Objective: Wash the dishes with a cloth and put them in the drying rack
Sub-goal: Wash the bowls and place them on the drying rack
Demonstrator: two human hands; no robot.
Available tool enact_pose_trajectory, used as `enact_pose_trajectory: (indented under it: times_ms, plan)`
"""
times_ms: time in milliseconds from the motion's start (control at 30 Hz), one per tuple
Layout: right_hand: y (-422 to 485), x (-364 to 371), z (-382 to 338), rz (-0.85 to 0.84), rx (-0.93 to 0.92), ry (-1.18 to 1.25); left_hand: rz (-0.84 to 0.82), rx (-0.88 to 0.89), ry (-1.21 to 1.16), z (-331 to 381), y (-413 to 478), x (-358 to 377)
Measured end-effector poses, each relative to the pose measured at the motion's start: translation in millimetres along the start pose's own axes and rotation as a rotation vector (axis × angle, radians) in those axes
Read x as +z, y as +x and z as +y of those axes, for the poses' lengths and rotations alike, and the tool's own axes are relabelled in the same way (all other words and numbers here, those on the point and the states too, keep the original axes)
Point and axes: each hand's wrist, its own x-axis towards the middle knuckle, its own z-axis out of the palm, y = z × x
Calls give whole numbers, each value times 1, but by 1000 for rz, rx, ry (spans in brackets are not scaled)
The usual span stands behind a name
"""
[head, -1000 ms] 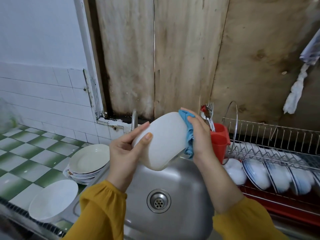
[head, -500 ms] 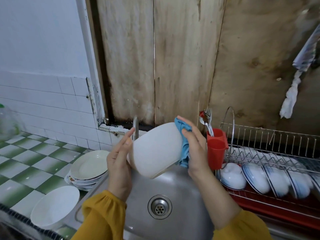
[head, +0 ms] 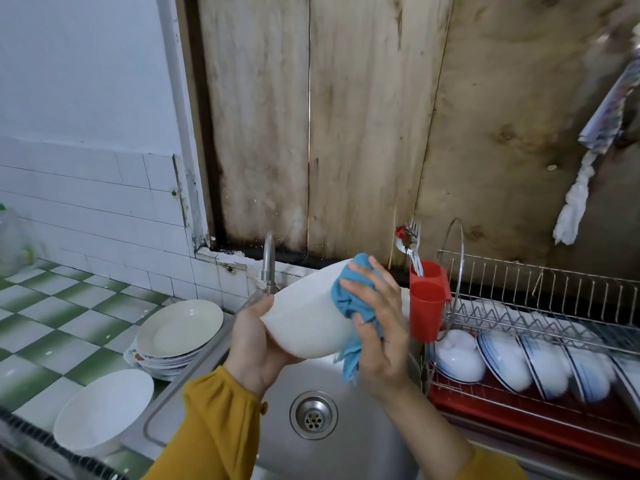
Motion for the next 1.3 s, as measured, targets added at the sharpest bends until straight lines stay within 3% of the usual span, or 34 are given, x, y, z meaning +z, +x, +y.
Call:
enact_pose_trajectory:
  times_ms: [100, 133, 200, 267, 333, 433, 500, 567, 633, 833, 900, 967, 1000, 1100, 1133, 1167, 1233, 1300]
  plan:
    - [10, 1, -14, 335, 621, 435, 109, 244, 61, -7, 11, -1]
    - [16, 0, -14, 435, 748, 502, 121, 360, 134, -9, 13, -2]
    - [30, -5, -17, 517, 827, 460, 110, 527, 265, -11, 8, -1]
    - [41, -6, -20, 518, 776, 455, 58, 612, 387, -15, 1, 2]
    - [46, 3, -23, 450, 802, 444, -15, 702, 481, -20, -5, 7]
    - [37, 25, -22, 257, 994, 451, -81, 803, 598, -29, -6, 14]
    - [28, 32, -22, 11, 1153, 564, -161, 761, 621, -33, -8, 19]
    - [24, 31, -25, -251, 1176, 631, -190, 747, 673, -30, -7, 16]
    - [18, 25, -21, -538, 1049, 580, -154, 795, 718, -17, -6, 10]
    - [20, -1, 14, -1233, 418, -193, -175, 743, 554, 10, -7, -11]
    - [29, -11, 36, -1383, 136, -481, -204, 734, 551, 10, -10, -13]
    - [38, -9, 46, -1351, -120, -684, -239, 729, 563, 10, -11, -13]
    - [40, -6, 51, -1259, -266, -736, -263, 726, 574, 10, -11, -12]
    - [45, 3, 59, -810, -719, -706, -327, 761, 726, 9, -10, -9]
    - [44, 4, 57, -728, -794, -667, -342, 780, 771, 10, -12, -8]
    - [41, 4, 57, -677, -840, -645, -359, 786, 785, 10, -13, -7]
    - [31, 3, 60, -703, -766, -675, -371, 752, 689, 9, -11, -12]
    - [21, 4, 55, -862, -470, -703, -278, 741, 491, 6, -8, -19]
